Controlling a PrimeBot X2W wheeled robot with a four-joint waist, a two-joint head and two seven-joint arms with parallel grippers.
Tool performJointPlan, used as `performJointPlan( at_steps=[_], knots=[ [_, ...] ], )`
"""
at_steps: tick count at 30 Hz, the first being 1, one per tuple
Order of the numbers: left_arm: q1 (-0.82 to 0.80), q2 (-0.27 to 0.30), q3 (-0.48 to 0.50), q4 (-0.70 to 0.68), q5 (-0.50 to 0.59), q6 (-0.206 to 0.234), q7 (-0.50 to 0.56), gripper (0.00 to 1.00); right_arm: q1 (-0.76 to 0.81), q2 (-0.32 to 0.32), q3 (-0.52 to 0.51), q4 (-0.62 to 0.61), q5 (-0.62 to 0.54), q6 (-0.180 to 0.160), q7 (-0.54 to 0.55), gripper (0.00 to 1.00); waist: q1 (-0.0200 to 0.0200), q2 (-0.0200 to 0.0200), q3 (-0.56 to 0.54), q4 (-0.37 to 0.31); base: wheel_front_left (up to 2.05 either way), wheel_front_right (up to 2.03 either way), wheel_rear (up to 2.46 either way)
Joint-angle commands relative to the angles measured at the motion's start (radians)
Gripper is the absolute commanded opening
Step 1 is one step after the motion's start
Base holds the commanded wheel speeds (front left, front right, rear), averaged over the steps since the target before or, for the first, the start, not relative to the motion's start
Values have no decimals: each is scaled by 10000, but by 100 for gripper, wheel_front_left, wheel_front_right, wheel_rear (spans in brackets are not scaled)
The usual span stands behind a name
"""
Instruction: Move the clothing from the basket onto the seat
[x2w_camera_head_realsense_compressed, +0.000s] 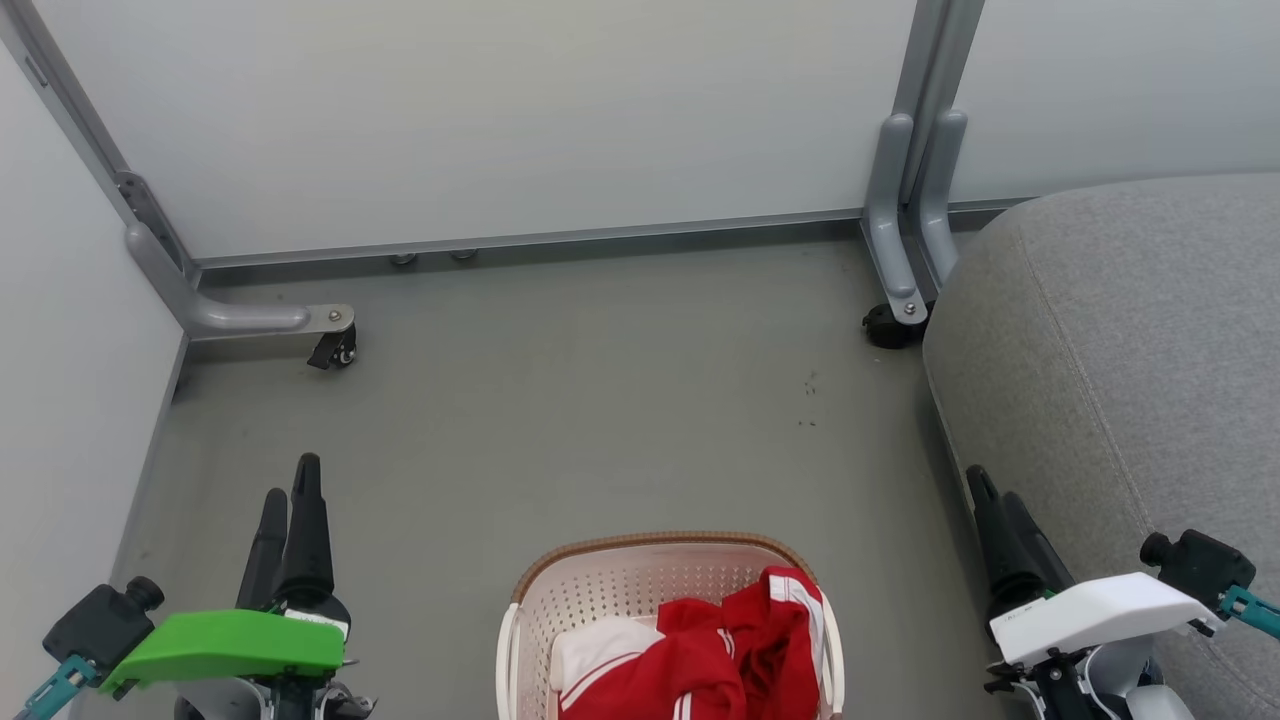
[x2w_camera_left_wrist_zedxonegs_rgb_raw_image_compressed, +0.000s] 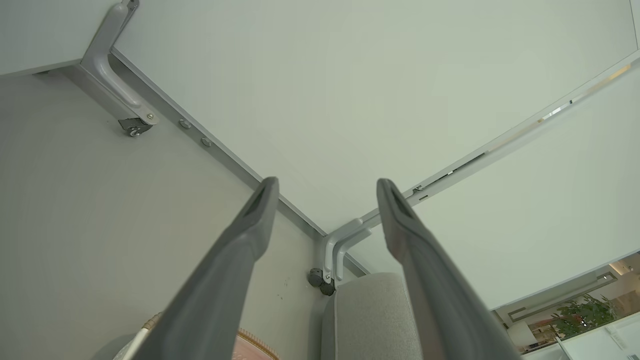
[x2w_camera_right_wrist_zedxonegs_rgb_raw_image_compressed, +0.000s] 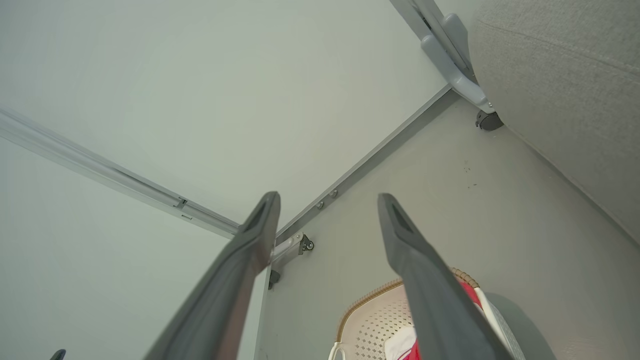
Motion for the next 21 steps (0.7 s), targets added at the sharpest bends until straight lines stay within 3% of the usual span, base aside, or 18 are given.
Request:
performJointPlan(
  at_steps=[1, 21],
  knots=[
    [23, 54, -25, -202, 424, -17, -105, 100, 6, -71, 59, -196, -413, 1, -116, 100, 0, -1, -16, 2, 0, 0, 0],
    [268, 76, -449, -470, 3120, -7, -752, 100, 305, -98, 586, -528, -3143, 2, -767, 100, 0, -1, -235, 6, 0, 0, 0]
  ],
)
